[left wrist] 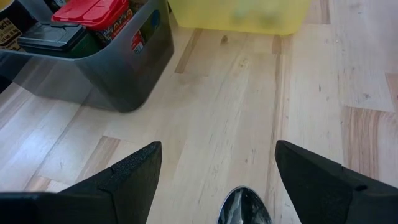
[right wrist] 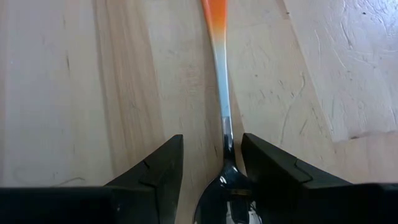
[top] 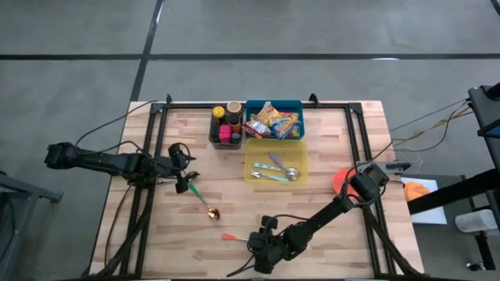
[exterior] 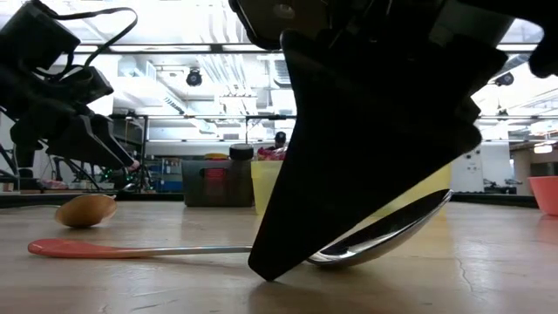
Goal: Pick & Place Food Item
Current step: Put the orange spoon into the yellow bin
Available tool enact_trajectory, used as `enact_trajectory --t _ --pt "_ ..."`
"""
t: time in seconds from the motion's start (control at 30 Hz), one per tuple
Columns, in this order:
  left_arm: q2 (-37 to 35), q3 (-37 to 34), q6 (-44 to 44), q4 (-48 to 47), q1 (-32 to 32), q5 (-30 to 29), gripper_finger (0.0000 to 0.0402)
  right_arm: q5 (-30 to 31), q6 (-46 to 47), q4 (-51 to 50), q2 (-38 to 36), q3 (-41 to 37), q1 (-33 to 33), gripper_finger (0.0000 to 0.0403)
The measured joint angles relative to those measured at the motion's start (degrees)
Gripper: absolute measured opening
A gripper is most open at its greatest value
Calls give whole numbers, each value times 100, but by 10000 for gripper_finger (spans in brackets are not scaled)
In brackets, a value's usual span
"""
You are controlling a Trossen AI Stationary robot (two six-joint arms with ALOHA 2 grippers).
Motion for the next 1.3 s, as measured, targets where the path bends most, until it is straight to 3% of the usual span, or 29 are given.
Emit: enact_trajectory --t 0.27,0.67,1.3 --pt "-2 0 -1 0 -1 2 317 39 -184 -16 0 -7 2 150" --pt "-1 0 0 0 -1 2 317 47 -305 24 0 -11 4 18" --pt "-1 0 0 0 1 1 317 157 -435 -75 -64 0 11 24"
